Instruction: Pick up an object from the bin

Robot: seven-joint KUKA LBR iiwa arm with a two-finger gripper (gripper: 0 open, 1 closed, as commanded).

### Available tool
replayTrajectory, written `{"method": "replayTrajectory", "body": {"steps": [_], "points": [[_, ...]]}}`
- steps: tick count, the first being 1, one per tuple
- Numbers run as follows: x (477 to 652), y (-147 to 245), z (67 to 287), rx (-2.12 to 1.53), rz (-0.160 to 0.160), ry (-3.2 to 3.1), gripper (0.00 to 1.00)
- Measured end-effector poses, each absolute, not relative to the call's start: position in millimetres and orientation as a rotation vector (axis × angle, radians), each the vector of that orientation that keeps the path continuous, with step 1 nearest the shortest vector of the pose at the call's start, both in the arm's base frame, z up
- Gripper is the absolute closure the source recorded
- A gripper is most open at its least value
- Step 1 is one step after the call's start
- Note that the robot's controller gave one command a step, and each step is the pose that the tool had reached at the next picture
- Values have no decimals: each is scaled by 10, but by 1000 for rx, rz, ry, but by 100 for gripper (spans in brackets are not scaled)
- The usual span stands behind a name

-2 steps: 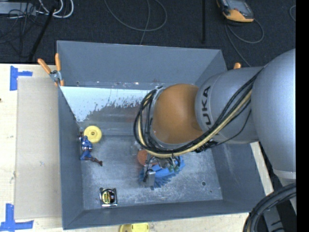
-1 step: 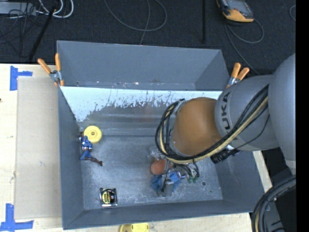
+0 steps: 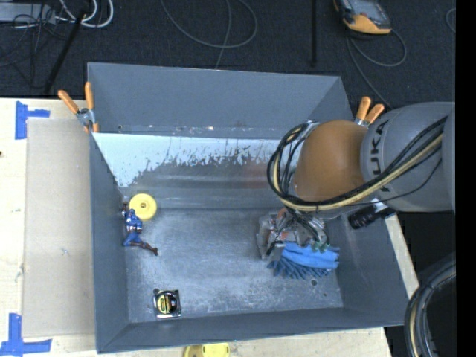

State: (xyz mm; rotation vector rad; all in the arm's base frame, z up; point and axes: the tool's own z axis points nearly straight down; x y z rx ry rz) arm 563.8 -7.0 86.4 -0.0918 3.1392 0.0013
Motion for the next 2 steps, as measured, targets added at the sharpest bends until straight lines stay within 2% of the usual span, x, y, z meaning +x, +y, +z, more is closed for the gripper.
{"method": "replayTrajectory", "body": {"steps": [1,2], "points": [[5638,-70,863,-90,1,3139,0],[5637,-72,863,-89,1,3140,0]]}}
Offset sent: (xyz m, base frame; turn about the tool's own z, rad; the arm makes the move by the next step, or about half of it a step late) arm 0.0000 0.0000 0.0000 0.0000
